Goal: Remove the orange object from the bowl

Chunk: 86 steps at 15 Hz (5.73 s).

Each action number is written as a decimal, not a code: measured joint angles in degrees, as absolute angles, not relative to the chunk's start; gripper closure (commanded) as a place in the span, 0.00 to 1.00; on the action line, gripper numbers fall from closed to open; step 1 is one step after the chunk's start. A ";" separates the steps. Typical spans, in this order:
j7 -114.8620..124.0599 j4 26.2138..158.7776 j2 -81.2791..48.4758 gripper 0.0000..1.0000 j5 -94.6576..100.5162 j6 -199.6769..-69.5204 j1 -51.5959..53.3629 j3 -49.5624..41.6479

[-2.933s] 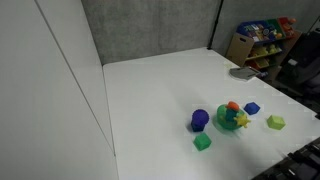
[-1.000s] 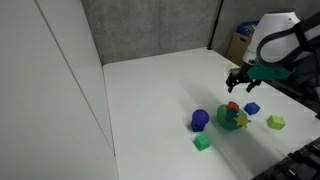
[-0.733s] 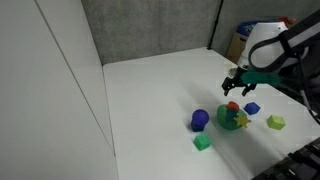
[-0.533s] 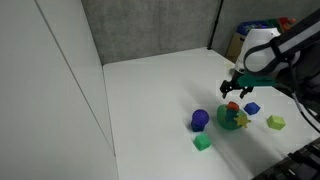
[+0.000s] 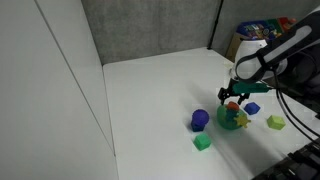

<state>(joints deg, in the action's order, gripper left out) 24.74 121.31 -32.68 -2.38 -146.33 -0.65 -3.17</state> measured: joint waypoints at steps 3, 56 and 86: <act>24.70 120.55 -33.23 0.28 -2.38 -144.29 -0.24 -3.62; 10.79 96.13 -46.50 0.92 -1.24 -113.11 -11.22 -12.36; 7.21 96.47 -34.89 0.00 -0.71 -111.30 -6.54 -8.06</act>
